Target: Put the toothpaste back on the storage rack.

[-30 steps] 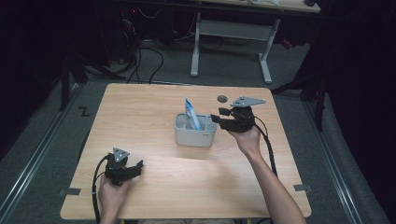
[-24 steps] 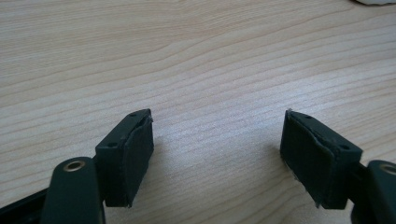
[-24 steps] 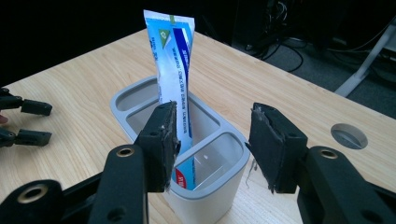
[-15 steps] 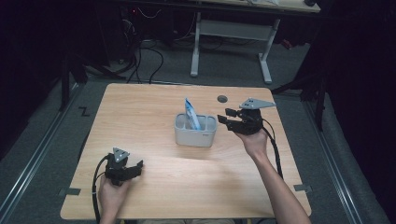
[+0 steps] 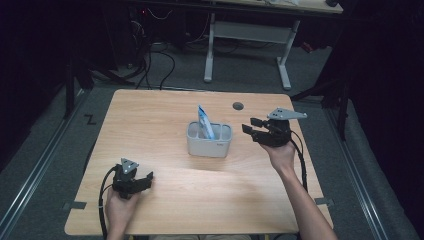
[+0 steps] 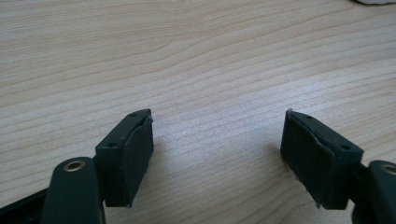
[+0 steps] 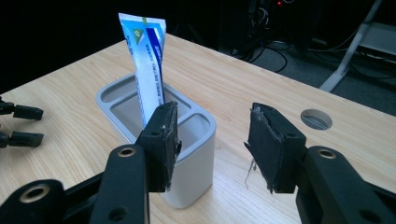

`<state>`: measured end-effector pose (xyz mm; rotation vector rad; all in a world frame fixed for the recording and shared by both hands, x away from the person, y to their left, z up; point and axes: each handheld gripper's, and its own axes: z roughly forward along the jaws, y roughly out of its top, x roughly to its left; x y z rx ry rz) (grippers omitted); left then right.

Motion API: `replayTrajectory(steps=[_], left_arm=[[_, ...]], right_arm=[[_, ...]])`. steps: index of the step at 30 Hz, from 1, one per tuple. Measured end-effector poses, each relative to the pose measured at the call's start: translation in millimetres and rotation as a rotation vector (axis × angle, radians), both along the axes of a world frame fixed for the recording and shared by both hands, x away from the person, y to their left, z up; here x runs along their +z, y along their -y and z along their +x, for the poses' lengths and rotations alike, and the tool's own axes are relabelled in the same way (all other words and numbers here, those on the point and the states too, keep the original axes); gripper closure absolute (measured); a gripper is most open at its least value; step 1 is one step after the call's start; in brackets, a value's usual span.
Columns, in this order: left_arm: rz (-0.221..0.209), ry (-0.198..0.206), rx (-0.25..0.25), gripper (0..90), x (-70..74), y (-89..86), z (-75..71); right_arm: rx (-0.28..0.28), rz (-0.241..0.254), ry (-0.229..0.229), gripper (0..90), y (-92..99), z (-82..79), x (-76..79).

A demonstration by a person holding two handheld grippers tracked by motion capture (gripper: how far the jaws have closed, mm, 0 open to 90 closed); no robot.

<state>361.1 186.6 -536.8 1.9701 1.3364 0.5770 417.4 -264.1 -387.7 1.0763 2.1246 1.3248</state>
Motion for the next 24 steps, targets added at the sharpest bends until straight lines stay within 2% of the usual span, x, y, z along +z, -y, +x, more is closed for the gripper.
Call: replayTrajectory(steps=[7,24], left_arm=[[0.000,0.000,0.000,26.0,0.0,0.0,0.0],[0.001,0.000,0.000,25.9,0.0,0.1,0.0]], right_arm=[[-0.025,0.025,0.005,52.3,13.2,-5.9,-0.7],[-0.065,0.032,0.006,52.0,36.8,-18.7,-4.1]])
